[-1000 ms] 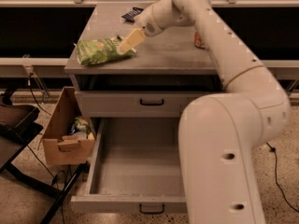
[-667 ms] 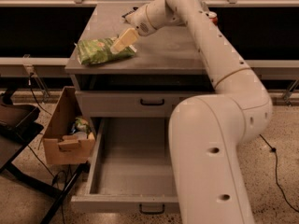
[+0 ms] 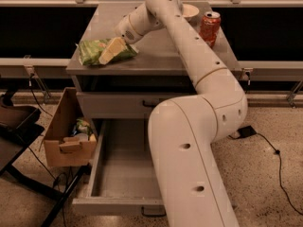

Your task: Place green jalapeno chip bag into middle drawer

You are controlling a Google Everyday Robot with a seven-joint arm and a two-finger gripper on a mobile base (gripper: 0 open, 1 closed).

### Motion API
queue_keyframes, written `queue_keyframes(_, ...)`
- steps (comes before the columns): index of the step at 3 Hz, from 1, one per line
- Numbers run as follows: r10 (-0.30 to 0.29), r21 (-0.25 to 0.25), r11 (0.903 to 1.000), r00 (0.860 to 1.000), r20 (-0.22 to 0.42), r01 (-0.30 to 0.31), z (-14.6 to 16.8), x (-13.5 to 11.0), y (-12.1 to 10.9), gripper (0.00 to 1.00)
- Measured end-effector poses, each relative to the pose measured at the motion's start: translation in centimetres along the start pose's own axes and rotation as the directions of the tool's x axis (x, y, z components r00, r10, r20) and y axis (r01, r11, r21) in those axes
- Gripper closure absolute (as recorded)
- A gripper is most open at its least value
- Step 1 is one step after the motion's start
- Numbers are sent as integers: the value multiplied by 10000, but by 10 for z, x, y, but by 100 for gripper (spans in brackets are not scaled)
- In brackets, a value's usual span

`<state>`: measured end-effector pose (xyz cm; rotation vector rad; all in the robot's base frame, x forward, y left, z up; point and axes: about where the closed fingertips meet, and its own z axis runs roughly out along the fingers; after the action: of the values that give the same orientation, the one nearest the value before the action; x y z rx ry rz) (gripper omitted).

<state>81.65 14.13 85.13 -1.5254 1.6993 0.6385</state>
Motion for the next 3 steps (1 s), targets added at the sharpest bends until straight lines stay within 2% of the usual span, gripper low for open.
queue_keyframes(1,-182,-213,9996,9996,-222,177,10,-8,7,27)
queue_keyframes(3,-804,-203,9966,9968,-16,803,5,-35,11,73)
